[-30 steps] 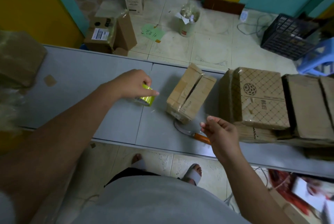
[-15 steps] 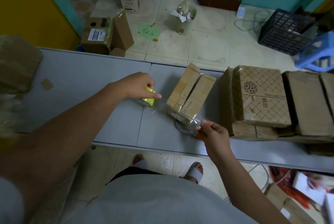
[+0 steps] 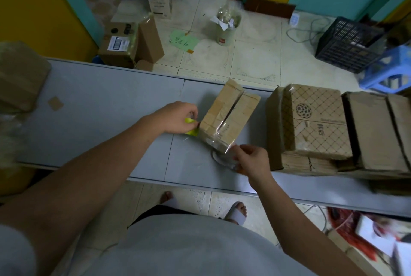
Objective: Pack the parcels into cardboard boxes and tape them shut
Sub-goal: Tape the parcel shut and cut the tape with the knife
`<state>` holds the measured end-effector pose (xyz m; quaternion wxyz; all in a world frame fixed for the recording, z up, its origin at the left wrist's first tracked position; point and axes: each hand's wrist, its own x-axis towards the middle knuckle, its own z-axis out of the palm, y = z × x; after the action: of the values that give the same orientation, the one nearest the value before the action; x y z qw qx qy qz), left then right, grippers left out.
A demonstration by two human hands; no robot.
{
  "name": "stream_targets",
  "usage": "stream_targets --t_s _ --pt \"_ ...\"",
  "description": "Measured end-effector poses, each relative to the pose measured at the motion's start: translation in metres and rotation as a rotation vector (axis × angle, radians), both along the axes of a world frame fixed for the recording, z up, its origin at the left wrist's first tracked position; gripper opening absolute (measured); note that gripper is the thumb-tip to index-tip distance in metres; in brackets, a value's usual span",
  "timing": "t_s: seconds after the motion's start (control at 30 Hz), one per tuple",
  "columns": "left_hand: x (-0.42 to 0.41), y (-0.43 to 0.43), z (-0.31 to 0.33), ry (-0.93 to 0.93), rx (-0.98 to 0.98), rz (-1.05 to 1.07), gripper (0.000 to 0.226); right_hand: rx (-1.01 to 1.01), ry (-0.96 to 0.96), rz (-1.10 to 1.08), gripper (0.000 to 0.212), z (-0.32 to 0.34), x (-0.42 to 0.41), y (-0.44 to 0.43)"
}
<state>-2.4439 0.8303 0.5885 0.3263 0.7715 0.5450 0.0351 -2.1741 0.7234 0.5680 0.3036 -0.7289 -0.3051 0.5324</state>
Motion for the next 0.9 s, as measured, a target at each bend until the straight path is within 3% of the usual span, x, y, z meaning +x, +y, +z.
stream_targets --t_s 0.07,0.13,0.17,0.23,0.4,0.7,0.77,0.83,0.9 --pt "-0.003 -0.001 0.003 -0.041 -0.023 -0.005 0.042 0.084 -0.164 0.081 0.041 0.0 0.005 -0.003" --pt "-0.002 -0.001 0.008 -0.053 -0.01 -0.062 0.068 0.219 -0.286 0.185 0.026 0.002 0.01 -0.011" --pt "-0.001 -0.001 0.011 -0.043 0.003 -0.102 0.077 0.265 -0.298 0.22 0.02 0.001 0.012 -0.016" --pt "0.002 0.001 0.016 0.01 0.032 -0.194 0.086 0.299 -0.229 0.255 0.033 0.001 0.013 -0.023" --pt "0.002 -0.004 0.023 0.096 0.081 -0.232 0.084 0.295 0.105 0.228 0.046 0.015 -0.006 -0.008" --pt "0.007 -0.062 0.008 -0.086 0.133 0.169 0.077 0.151 0.221 0.201 0.044 0.018 -0.005 0.081" --pt "0.012 -0.069 0.006 -0.109 0.114 0.205 0.078 0.152 0.078 0.28 0.041 0.016 -0.002 0.08" --pt "0.014 -0.071 0.005 -0.138 0.07 0.218 0.08 0.147 -0.203 0.425 0.037 0.013 0.007 0.067" --pt "0.016 -0.072 0.004 -0.156 0.031 0.219 0.084 0.099 -0.512 0.713 0.044 0.008 0.022 0.043"
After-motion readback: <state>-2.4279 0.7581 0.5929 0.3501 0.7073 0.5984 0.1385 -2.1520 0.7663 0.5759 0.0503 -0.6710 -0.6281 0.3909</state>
